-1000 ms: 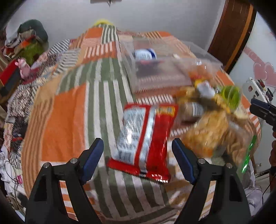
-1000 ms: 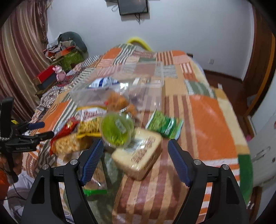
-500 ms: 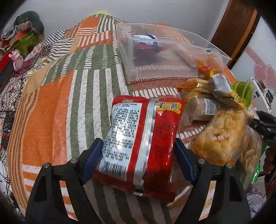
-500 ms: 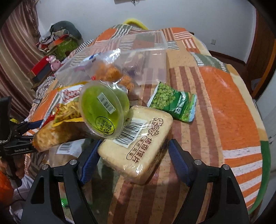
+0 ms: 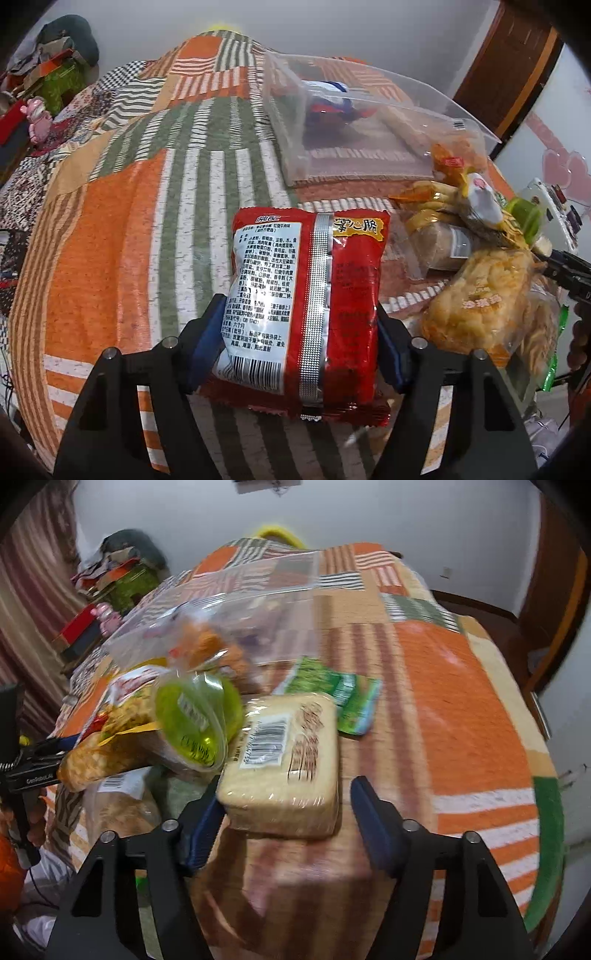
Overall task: Organize snacks
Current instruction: 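Grasp red snack bag with left tool while right tool grasps square cake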
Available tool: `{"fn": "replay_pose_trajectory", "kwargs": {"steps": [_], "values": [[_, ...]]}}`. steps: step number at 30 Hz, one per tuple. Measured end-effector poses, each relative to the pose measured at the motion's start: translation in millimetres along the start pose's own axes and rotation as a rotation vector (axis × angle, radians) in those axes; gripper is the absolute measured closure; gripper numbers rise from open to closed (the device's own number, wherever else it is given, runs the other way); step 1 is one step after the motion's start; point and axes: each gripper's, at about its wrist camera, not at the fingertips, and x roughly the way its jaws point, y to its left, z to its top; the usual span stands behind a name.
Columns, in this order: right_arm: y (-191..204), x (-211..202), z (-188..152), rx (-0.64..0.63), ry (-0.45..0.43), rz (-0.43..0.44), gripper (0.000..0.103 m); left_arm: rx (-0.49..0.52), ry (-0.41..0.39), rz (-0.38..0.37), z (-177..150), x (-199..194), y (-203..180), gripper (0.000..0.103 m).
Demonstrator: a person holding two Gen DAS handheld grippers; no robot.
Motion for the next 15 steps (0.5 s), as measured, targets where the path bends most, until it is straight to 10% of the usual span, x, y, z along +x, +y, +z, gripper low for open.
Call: {"fn": "replay_pose_trajectory", "kwargs": {"steps": [15], "values": [[-2.6, 16.6, 18.9, -0.039, -0.009, -0.055, 0.039, -0.020, -0.009, 0.011, 2.3, 9.2, 2.4, 0.032]]}}
